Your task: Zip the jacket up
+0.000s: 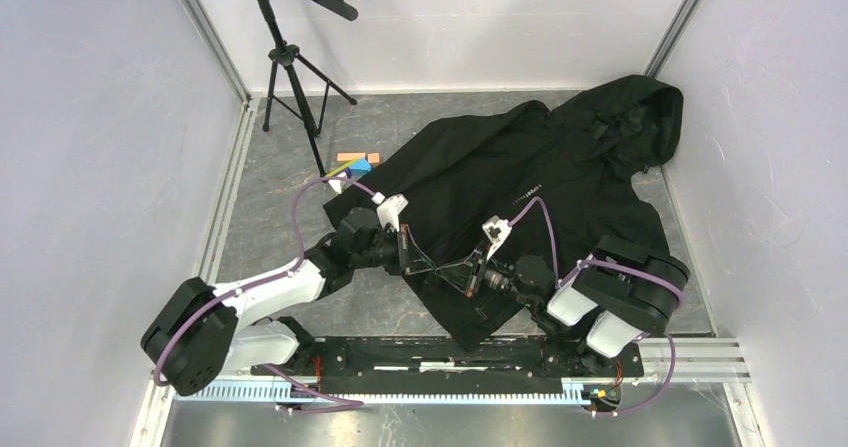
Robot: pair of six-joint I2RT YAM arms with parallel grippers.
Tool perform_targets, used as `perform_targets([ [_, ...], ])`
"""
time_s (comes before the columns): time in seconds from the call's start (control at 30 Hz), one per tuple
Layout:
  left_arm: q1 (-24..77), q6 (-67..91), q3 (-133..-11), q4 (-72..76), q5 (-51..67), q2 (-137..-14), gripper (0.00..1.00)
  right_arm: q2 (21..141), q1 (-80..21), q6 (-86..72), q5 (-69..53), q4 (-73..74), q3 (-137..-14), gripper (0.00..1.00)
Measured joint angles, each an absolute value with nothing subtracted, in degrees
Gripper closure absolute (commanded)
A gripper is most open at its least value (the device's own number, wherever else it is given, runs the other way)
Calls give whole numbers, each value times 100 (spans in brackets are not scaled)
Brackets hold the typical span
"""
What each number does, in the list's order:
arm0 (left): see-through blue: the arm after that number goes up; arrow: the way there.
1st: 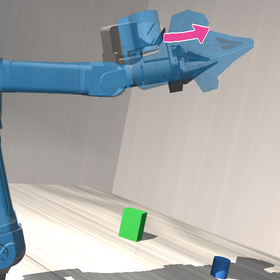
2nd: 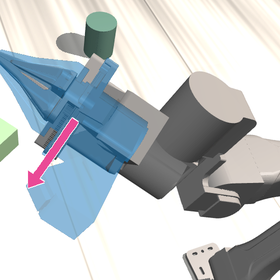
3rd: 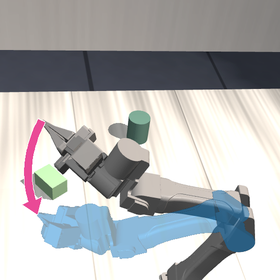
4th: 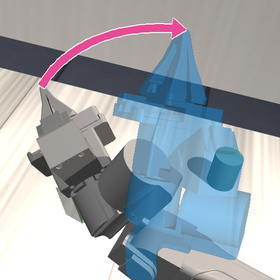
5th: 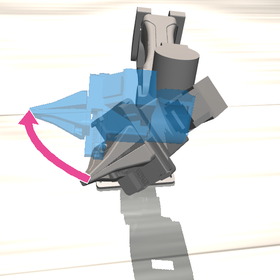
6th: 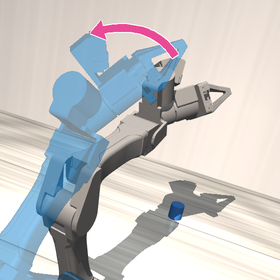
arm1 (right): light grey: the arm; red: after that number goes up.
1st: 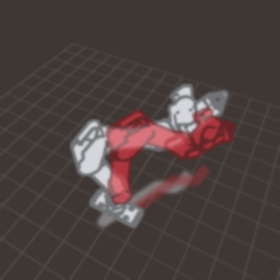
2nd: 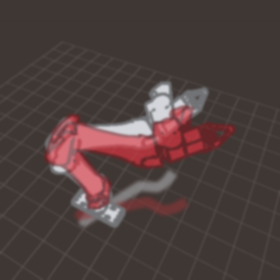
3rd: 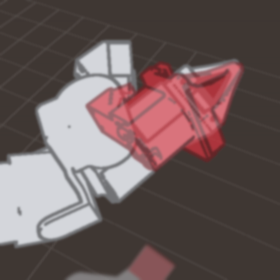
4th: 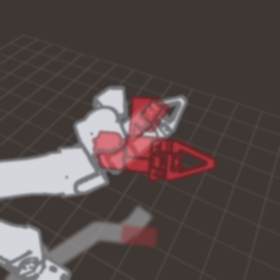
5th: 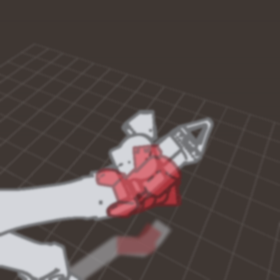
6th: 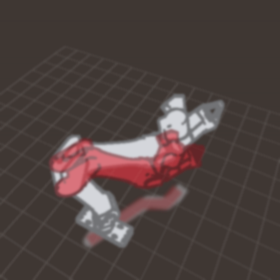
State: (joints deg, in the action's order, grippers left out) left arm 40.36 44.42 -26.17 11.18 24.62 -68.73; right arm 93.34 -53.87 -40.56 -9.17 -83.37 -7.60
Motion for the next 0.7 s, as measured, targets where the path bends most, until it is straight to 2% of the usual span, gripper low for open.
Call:
perform_targets([
  [0.23,4038,4442,-2427,1691,2740,-6504,98,9059,-5387,-4241,-1234,-8340,-681,67],
  [0.37,4038,4440,-2366,2145,2987,-6497,98,8871,-5389,-4445,-1511,-8370,-508,57],
  [0.57,4038,4257,-2228,2622,3258,-6359,98,7950,-5389,-4508,-1592,-8034,-152,45],
  [0.7,4038,3962,-2104,2801,3310,-6003,98,7303,-5387,-4362,-1673,-7448,-141,28],
])
